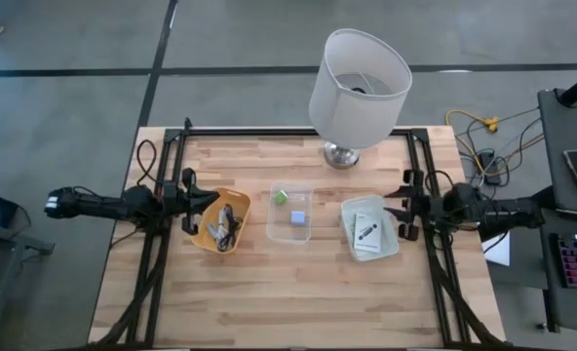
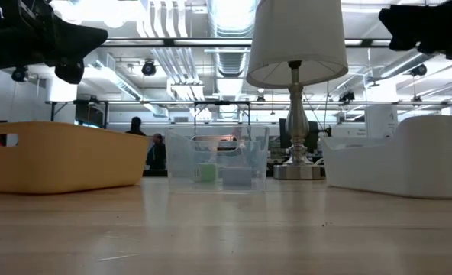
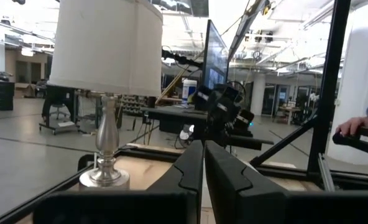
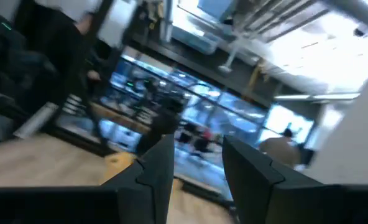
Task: Pick and place items into bin
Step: Return to Home Position
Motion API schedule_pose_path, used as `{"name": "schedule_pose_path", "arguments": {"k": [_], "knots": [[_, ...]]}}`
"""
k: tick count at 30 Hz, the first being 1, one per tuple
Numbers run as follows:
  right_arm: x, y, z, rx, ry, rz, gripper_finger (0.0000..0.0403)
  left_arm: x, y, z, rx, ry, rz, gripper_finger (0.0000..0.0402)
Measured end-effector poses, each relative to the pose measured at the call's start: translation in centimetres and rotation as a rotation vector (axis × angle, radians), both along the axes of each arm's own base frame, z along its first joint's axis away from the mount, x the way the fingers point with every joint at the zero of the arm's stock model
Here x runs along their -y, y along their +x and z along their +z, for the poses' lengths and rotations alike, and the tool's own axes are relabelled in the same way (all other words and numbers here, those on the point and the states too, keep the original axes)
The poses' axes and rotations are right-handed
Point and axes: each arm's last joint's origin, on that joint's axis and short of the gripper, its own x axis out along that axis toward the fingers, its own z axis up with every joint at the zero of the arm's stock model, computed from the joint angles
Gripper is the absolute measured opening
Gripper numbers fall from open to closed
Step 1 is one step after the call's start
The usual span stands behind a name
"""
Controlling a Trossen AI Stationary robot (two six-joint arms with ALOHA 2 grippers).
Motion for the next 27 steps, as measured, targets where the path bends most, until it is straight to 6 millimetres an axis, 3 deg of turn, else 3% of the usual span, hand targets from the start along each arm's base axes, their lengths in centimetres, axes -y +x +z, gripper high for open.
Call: {"name": "schedule_pose_path", "arguments": {"k": [8, 15, 27], "knots": [[-0.2, 0.5, -2.5, -0.292, 0.309, 0.111, 0.0123, 0.0, 0.0, 0.0, 0.002, 0.000, 0.000, 0.0002], [-0.1, 0.4, -1.6, -0.181, 0.190, 0.042, 0.0123, 0.0, 0.0, 0.0, 0.001, 0.000, 0.000, 0.0002], [-0.1, 0.4, -1.5, -0.179, 0.228, 0.050, 0.0123, 0.0, 0.1, -0.1, -0.016, 0.002, 0.000, 0.0002]]}}
